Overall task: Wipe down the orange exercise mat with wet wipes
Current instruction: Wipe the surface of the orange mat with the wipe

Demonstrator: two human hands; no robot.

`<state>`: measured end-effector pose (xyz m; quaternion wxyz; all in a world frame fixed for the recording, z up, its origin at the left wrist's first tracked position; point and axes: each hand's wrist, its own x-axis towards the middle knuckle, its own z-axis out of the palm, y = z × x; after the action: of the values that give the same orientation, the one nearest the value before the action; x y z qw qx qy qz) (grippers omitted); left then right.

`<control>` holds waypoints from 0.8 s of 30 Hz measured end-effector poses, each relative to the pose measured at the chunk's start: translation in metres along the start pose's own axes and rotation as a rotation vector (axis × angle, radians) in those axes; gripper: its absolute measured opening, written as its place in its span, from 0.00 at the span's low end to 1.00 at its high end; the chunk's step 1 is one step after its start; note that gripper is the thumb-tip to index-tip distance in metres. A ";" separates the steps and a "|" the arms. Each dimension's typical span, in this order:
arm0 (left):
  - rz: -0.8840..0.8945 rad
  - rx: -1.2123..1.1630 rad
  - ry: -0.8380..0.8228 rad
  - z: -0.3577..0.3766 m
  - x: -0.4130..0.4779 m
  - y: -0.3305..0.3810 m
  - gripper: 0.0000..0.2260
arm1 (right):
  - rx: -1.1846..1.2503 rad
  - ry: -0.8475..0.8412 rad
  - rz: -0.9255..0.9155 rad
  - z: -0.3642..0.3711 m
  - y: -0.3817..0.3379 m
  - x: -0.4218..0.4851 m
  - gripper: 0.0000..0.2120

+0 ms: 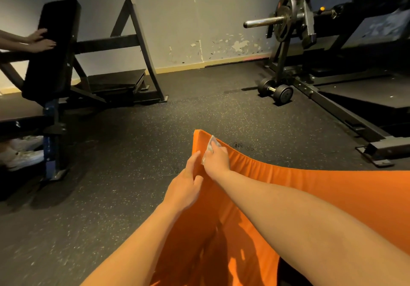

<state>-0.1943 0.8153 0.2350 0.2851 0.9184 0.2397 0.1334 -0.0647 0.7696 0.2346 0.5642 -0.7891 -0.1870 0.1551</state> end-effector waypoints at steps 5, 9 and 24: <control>-0.021 0.008 -0.001 -0.001 0.002 -0.001 0.31 | -0.087 -0.027 -0.246 0.003 -0.021 -0.001 0.22; -0.006 -0.002 0.000 0.000 -0.001 0.000 0.32 | -0.159 -0.092 -0.073 -0.003 -0.003 0.003 0.24; 0.026 -0.016 0.034 0.004 -0.013 -0.009 0.34 | -0.220 -0.161 0.070 -0.011 0.011 0.009 0.25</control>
<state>-0.2070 0.8131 0.2252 0.2867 0.9167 0.2315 0.1544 -0.0505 0.7617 0.2273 0.4515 -0.8372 -0.2202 0.2162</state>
